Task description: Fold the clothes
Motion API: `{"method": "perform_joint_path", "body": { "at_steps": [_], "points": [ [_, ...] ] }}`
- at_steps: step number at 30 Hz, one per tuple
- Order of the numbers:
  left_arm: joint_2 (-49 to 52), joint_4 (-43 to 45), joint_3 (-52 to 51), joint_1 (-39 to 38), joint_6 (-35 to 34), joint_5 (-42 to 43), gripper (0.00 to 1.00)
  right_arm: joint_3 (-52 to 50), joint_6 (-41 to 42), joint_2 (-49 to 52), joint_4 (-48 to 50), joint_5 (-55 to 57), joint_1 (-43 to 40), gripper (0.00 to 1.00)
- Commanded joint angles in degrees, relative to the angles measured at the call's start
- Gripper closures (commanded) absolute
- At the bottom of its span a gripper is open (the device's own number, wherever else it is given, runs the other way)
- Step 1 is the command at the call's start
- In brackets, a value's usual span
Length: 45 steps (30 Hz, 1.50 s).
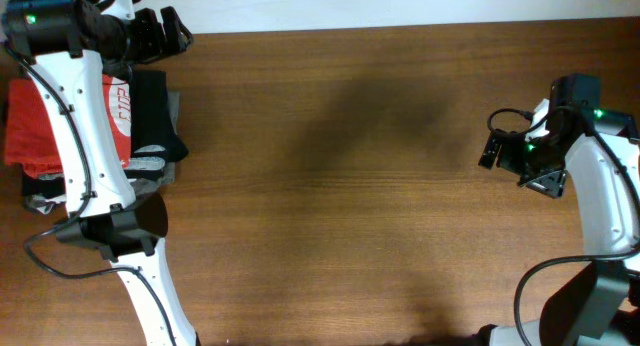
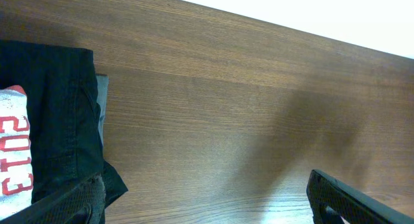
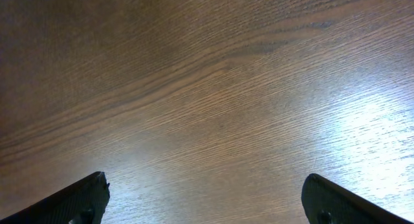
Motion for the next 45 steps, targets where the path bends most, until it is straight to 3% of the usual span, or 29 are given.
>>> {"method": "perform_joint_path", "body": {
  "at_steps": [1,18,28,37,45],
  "points": [
    [0.24,0.11,0.13,0.09,0.31,-0.63,0.01,0.92,0.68,-4.94,0.17,0.74,0.81,0.01],
    [0.24,0.11,0.13,0.09,0.31,-0.63,0.01,0.92,0.37,-47.28,0.2,1.01,21.81,0.01],
    [0.24,0.11,0.13,0.09,0.31,-0.63,0.01,-0.81,-1.07,-71.12,0.15,0.94,23.1,0.01],
    [0.24,0.11,0.13,0.09,0.31,-0.63,0.01,-15.02,-1.05,-88.24,3.41,1.14,23.1,0.01],
    [0.24,0.11,0.13,0.09,0.31,-0.63,0.01,-35.76,-1.05,-92.26,23.23,1.16,23.06,0.01]
  ]
}}
